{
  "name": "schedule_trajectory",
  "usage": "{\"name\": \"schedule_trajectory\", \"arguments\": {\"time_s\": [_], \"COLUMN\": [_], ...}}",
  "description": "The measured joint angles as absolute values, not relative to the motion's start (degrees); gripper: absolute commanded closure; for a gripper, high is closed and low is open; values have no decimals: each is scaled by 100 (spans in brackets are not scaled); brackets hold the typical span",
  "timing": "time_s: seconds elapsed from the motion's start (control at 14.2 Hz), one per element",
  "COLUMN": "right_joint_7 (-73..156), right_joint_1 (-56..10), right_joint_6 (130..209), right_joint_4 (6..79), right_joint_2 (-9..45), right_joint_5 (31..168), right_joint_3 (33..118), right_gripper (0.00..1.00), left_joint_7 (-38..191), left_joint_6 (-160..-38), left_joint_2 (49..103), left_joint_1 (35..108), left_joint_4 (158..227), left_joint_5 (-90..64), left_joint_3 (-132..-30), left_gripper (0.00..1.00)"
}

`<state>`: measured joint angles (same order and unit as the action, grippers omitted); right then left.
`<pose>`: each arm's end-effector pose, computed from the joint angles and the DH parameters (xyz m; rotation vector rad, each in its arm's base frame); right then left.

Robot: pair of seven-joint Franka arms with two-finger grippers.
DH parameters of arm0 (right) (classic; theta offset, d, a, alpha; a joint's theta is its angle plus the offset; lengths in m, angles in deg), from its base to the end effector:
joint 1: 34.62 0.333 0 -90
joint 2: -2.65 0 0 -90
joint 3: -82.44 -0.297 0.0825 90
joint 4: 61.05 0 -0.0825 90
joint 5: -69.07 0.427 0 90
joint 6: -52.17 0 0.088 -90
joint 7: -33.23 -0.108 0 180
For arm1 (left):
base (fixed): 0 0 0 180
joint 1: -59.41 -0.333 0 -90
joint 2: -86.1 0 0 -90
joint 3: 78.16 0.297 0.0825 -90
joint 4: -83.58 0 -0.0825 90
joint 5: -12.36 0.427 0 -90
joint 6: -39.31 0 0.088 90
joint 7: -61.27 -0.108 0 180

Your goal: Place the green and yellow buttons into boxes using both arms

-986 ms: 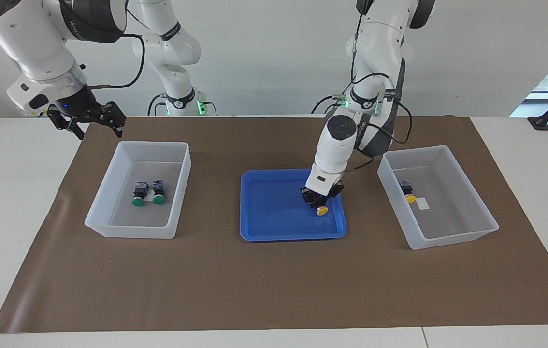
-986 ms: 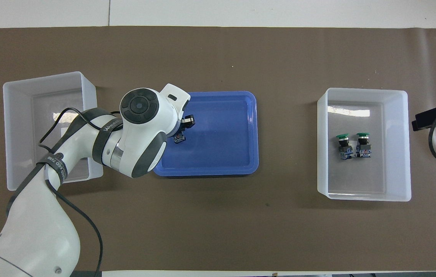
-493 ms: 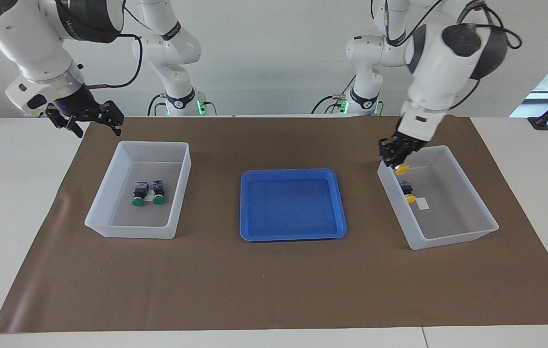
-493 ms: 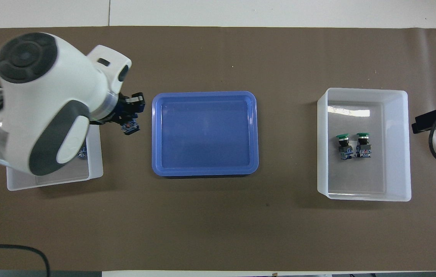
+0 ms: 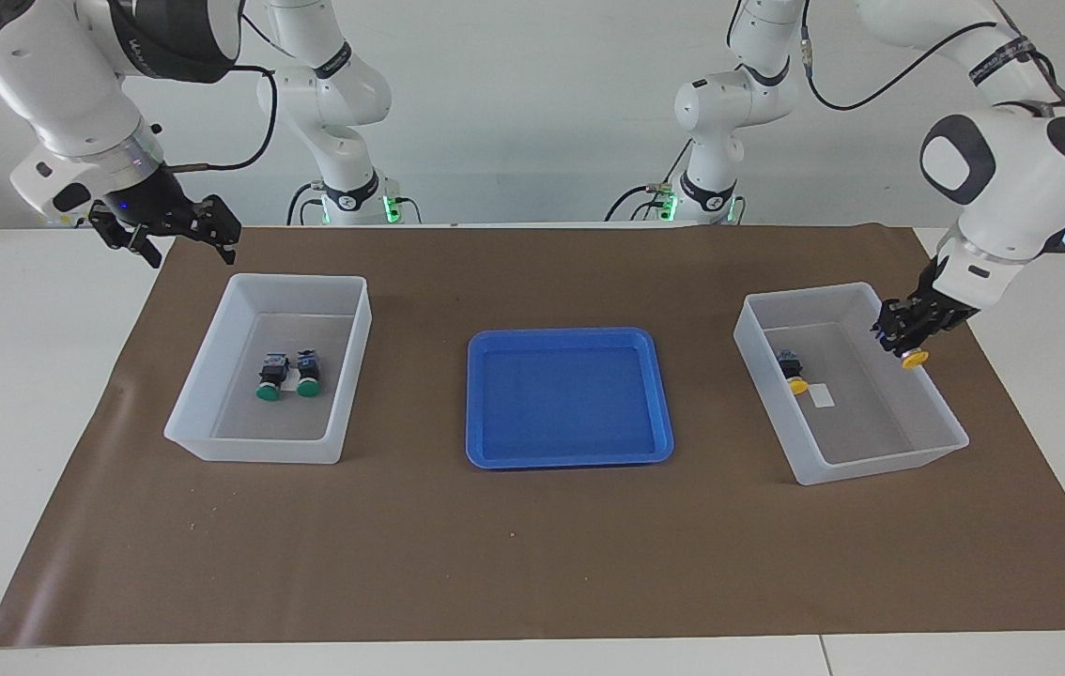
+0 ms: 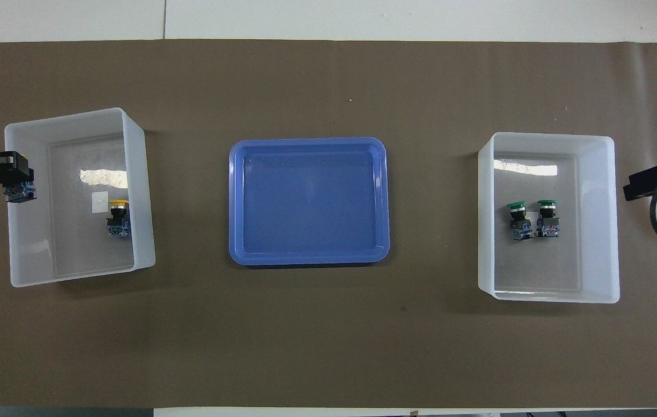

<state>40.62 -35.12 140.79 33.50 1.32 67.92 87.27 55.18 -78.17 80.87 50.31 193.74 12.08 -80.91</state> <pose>0.5828 -0.0571 0.5755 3.1293 0.0569 -0.1282 0.6184 0.0690 0.4080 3.1363 0.0110 0.0585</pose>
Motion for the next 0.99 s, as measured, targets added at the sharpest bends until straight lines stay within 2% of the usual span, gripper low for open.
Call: {"name": "schedule_trajectory", "arguments": {"time_s": [0.35, 0.7, 0.77, 0.85, 0.99], "right_joint_7": [4061, 4062, 4062, 4062, 4062], "right_joint_1": [-3496, -3325, -3324, -3323, -3327], "right_joint_6": [14080, 14080, 14080, 14080, 14080], "right_joint_4": [3350, 3350, 3350, 3350, 3345], "right_joint_2": [132, 132, 132, 132, 132], "right_joint_5": [6792, 6792, 6792, 6792, 6792], "right_joint_3": [8769, 8903, 8909, 8923, 8982], "right_gripper": [0, 0, 0, 0, 0], "left_joint_7": [5447, 5425, 5423, 5411, 5307], "left_joint_6": [-9269, -10068, -10109, -10112, -10113], "left_joint_2": [8022, 7820, 7827, 7826, 7815], "left_joint_1": [5012, 5012, 5012, 5012, 5012], "left_joint_4": [20630, 21235, 21239, 21240, 21242], "left_joint_5": [1208, 1208, 1208, 1208, 1208], "left_joint_3": [-8113, -8130, -8130, -8130, -8133], "left_gripper": [100, 100, 83, 1, 0]}}
